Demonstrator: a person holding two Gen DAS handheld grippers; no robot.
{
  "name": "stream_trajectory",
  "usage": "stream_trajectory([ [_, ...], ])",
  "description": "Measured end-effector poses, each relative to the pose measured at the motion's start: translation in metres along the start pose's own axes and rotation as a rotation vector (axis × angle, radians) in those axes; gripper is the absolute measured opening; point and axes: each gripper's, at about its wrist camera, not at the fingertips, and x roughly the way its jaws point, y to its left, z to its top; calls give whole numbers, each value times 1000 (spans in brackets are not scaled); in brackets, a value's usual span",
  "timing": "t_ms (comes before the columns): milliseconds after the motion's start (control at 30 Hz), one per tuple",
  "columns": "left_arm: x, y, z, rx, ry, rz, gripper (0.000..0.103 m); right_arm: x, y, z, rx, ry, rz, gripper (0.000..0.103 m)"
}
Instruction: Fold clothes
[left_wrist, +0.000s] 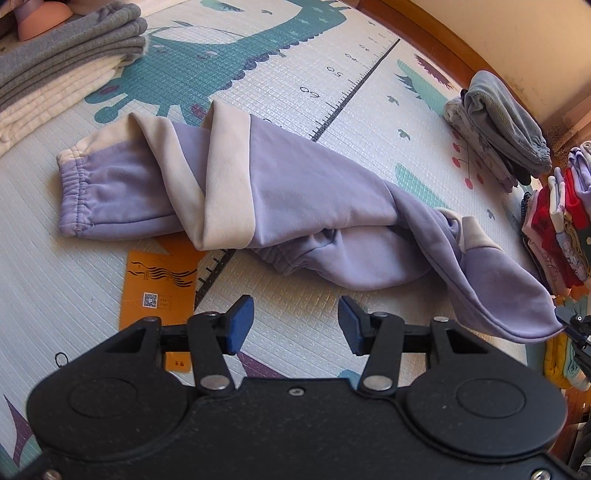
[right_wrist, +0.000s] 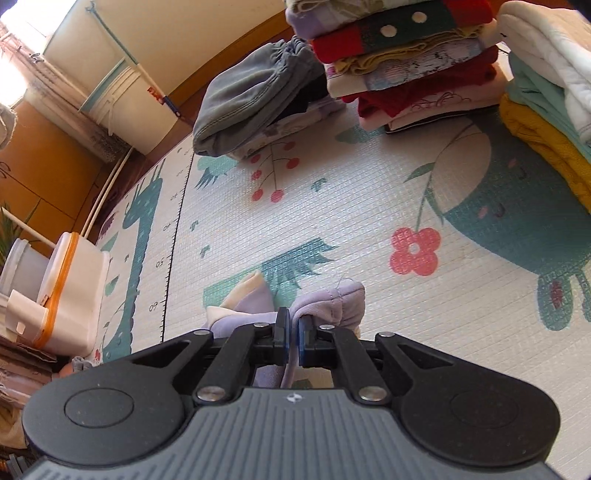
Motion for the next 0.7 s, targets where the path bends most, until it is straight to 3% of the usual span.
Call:
stream_trajectory([
  [133,1,9,2,-48,-16,11,49,-4,-18,6,14,-13,-22,7],
  [367,-8,46,18,-242,-115,-22,49,-5,-36,11,36,-25,-40,6],
  [467,-9,55,24,-264,-138,-15,49,-2,-39,13,40,-26,-45,6],
  [533,-7,49,28,-192,-138,-7,49,0,-42,16,44,-29,-56,6],
  [700,12,19,30,99,-107,77,49,3,-51,18,52,-32,-75,6],
])
